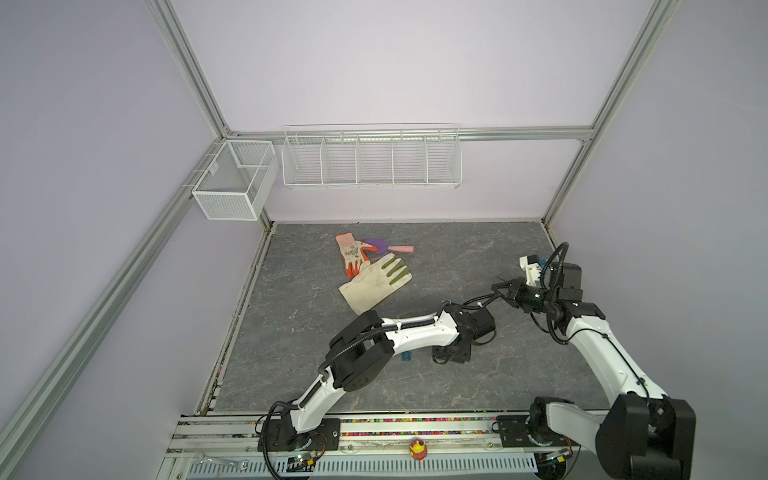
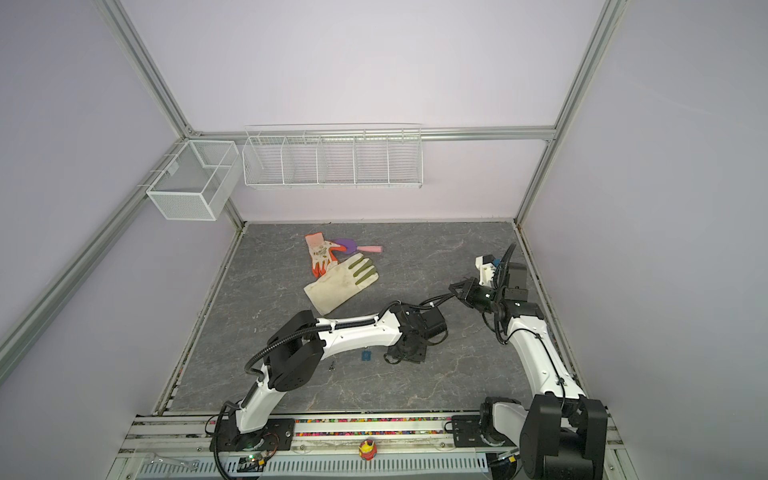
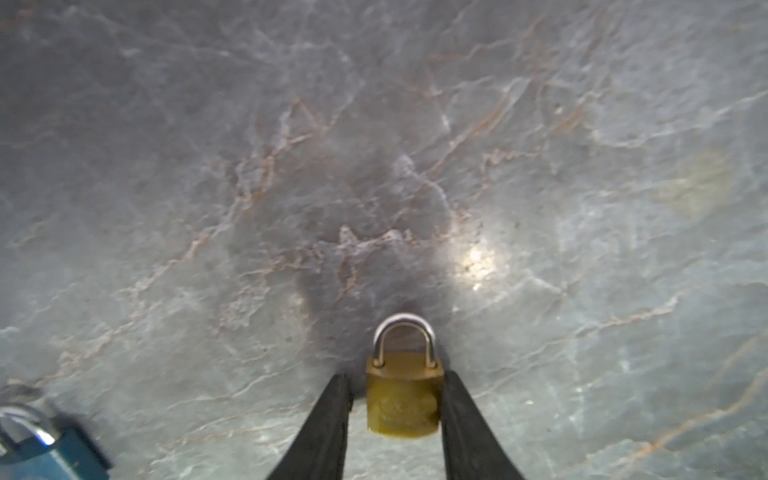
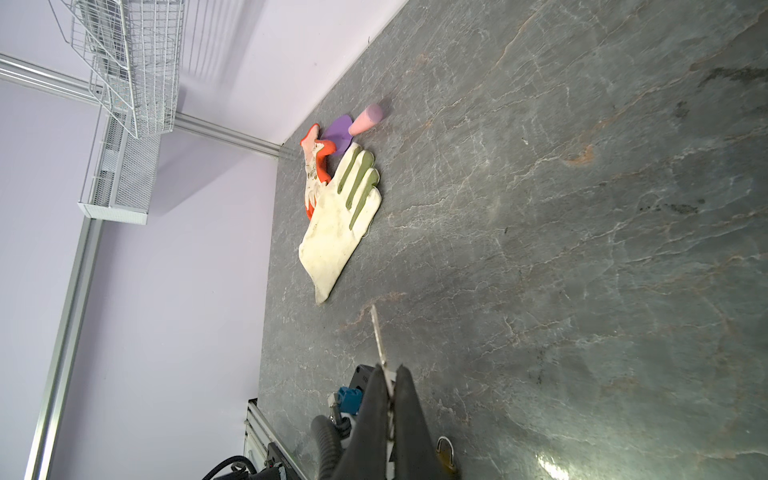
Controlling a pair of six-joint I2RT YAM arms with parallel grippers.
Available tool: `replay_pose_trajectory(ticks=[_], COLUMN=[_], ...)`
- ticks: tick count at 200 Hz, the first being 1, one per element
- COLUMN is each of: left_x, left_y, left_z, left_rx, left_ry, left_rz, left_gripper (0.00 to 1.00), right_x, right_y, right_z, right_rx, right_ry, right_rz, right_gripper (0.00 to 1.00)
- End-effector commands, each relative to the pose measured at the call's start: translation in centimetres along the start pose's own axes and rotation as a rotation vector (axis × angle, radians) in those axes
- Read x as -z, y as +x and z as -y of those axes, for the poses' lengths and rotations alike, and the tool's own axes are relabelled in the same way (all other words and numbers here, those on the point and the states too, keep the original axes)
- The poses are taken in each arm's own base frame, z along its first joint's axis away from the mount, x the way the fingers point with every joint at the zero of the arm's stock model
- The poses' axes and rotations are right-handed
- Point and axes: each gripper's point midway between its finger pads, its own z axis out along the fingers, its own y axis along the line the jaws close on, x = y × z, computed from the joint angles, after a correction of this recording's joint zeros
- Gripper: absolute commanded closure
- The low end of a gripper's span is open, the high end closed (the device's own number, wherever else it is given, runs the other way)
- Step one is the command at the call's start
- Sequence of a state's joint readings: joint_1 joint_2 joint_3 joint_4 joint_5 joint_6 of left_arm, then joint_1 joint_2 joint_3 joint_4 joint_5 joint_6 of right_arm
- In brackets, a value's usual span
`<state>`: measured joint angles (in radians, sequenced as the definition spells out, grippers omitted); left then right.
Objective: Unlock with the key
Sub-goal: 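Close the left gripper on the gold padlock body, then lift the gold padlock with the left gripper while the right gripper brings the key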
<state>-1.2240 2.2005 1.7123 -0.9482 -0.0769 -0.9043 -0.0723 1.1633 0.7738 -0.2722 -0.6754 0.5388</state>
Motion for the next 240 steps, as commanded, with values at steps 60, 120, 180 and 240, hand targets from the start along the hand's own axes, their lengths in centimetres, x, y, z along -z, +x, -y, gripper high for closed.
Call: replay_pose_trajectory(ticks=[60,120,180,240], left_x=[-1.8,-2.3,-2.5,-2.0], left_y=[1.2,1.5,1.5,1.1], left_z=[-1.4,-1.0,-1.1,-1.0], left_rx=[-0.010,-0.024,-0.026,-0.032], left_ry=[-0.052,-0.059,-0.066,-0.059], left_rz=[-0.078,-0.090,-0.095,-0.070], left_gripper=[0.65,0.68,0.74,0.83], right_x=[-0.2,-0.2,-0.2,-0.1], right_y=[0.0,-0.1,-0.1,0.0], right_z=[-0.1,-0.2,-0.1,-0.2], right_rx=[0.003,0.006,0.003,0.001], right_ry=[-0.013,-0.013,-0.013,-0.013], right_rz=[-0.008,-0.009,-0.008,-0.007], right_gripper=[0.94,0.94,0.94,0.94])
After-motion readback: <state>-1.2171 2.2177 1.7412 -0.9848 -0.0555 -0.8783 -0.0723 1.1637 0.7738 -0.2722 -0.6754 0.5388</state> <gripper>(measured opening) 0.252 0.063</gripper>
